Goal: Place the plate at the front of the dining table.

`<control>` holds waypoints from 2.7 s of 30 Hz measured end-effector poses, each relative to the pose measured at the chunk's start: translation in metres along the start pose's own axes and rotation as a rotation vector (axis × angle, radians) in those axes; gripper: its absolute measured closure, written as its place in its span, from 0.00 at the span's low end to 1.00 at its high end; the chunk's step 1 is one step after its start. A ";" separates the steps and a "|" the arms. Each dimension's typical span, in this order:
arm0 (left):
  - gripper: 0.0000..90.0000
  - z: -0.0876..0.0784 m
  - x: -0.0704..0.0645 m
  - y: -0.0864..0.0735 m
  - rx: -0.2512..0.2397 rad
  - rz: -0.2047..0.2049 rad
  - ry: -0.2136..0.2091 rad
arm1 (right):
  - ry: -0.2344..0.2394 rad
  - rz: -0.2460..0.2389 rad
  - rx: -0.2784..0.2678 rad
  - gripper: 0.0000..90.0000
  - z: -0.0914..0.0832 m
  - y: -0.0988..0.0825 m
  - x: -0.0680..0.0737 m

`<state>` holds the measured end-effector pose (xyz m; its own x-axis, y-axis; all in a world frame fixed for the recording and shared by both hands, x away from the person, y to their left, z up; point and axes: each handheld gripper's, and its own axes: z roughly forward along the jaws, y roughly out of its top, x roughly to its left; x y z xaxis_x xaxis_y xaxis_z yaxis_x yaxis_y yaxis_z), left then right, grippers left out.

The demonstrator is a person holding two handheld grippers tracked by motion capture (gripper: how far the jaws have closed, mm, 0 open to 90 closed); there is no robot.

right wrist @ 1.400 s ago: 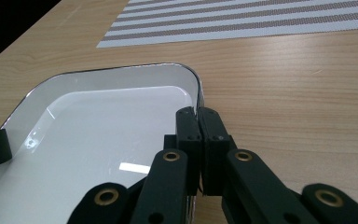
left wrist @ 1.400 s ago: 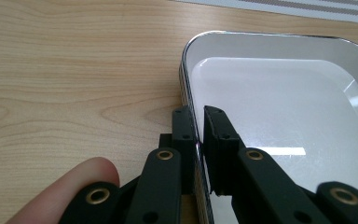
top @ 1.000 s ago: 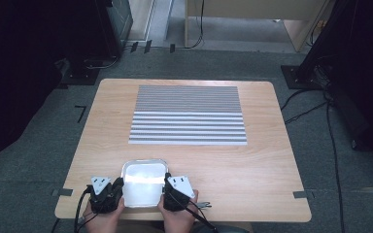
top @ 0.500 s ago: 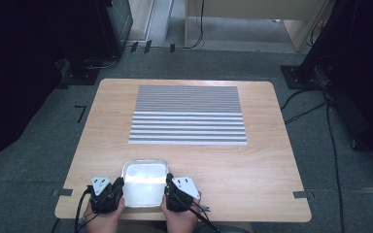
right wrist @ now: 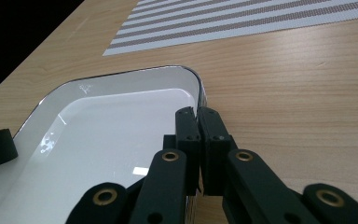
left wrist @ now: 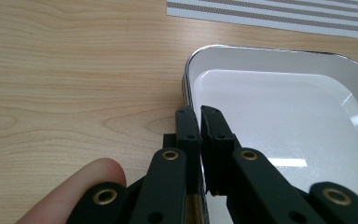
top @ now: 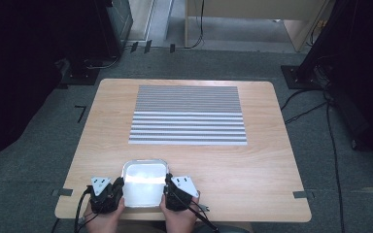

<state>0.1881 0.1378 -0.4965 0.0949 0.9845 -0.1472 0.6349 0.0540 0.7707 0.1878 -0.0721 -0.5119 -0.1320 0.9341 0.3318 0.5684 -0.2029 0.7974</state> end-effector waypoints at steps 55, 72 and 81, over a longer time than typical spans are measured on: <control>0.87 -0.003 -0.011 -0.004 -0.037 0.033 -0.028 | -0.065 -0.011 -0.036 0.99 -0.004 -0.001 0.003; 0.85 -0.001 -0.021 -0.008 -0.015 0.049 -0.065 | -0.068 0.084 -0.096 1.00 -0.014 0.001 -0.010; 0.79 0.004 -0.020 -0.009 0.030 -0.025 -0.137 | -0.058 0.143 -0.119 1.00 -0.018 0.000 -0.022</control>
<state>0.1838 0.1169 -0.5034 0.1811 0.9510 -0.2506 0.6605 0.0712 0.7474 0.1763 -0.0981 -0.5100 -0.0077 0.9078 0.4194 0.4774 -0.3652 0.7992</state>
